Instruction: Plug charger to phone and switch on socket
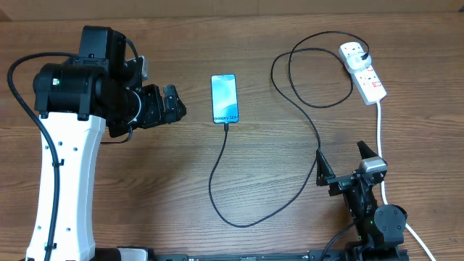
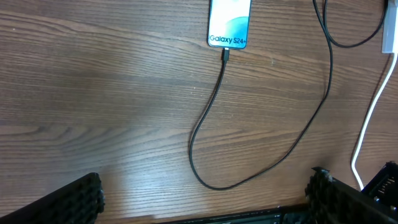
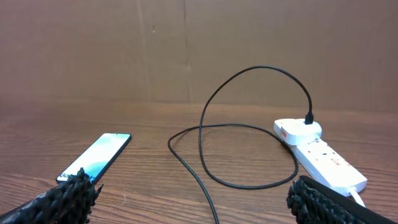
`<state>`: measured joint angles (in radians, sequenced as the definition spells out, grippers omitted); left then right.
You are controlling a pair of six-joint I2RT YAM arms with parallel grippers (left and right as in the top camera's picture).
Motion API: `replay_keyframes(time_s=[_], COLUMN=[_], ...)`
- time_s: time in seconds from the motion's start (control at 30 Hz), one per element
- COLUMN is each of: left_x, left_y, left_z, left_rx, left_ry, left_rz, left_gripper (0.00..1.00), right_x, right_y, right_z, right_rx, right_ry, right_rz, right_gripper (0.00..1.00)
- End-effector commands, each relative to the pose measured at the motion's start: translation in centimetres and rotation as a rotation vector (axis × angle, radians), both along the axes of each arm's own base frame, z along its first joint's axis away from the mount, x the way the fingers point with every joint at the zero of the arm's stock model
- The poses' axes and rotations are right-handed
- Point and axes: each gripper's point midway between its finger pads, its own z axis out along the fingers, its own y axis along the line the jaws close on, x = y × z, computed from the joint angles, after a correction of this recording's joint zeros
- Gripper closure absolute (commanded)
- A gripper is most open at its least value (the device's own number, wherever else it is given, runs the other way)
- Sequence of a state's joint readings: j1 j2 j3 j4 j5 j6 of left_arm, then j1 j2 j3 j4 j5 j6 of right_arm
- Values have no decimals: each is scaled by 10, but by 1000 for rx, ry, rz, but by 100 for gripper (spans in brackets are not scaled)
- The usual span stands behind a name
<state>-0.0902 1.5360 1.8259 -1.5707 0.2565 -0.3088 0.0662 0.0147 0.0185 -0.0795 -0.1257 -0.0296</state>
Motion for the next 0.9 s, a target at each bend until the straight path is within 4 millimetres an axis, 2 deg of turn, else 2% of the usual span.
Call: replay_keyframes(time_s=[0.0,0.3,0.53,0.63,0.87], left_x=[1,-8,-28,-35,-46], left_y=[0,0,8,10,11], left_z=[1,6,11,3,-32], left_rx=[3,8,40,38,33], left_ry=[-6,-30,-72,-93,-176], left_rz=[4,-2,10,14,13], left_gripper=[0,1,0,0,1], right_x=[0,0,0,0,0], right_y=[0,0,0,-1,0], right_z=[-1,-1,-1,-1,-1], right_rx=[-1,-1,-1,-1,-1], right_ry=[-5,-5,-5,-5,-5], right_rz=[-5,-5,-5,-5,-5], right_gripper=[0,0,0,0,0])
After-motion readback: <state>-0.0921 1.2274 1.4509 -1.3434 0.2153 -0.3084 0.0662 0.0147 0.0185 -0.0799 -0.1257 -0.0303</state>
